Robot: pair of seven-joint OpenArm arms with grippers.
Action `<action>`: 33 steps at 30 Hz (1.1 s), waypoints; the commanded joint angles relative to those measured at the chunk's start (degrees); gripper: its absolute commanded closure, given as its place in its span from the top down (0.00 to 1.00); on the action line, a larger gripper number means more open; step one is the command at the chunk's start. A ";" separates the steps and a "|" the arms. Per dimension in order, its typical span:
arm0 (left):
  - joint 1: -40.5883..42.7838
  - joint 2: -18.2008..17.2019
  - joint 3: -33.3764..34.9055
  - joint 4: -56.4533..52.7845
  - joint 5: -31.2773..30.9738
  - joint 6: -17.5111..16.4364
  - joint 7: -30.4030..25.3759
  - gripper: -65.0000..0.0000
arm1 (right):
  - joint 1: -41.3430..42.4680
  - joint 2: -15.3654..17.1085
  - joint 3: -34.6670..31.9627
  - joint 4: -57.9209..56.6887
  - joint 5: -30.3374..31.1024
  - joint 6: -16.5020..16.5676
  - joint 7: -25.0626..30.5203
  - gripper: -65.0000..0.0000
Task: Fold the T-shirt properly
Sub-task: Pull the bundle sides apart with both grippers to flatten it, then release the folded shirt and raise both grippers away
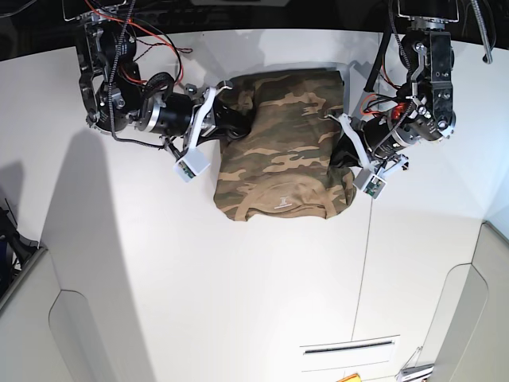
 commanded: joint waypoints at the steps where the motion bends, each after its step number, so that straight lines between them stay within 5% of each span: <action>1: -0.74 -0.68 -0.17 1.36 -0.85 -0.07 -1.20 0.02 | 0.63 -0.02 0.35 1.16 1.31 0.22 0.79 0.00; 13: 1.79 -0.63 -0.28 6.88 -0.96 -0.07 0.31 0.02 | 0.63 0.00 10.14 1.14 0.92 0.22 0.76 0.00; 33: 1.60 -0.48 -0.26 2.84 -3.50 -0.07 -1.92 0.02 | -5.46 -0.98 9.66 0.55 4.76 0.26 0.72 0.00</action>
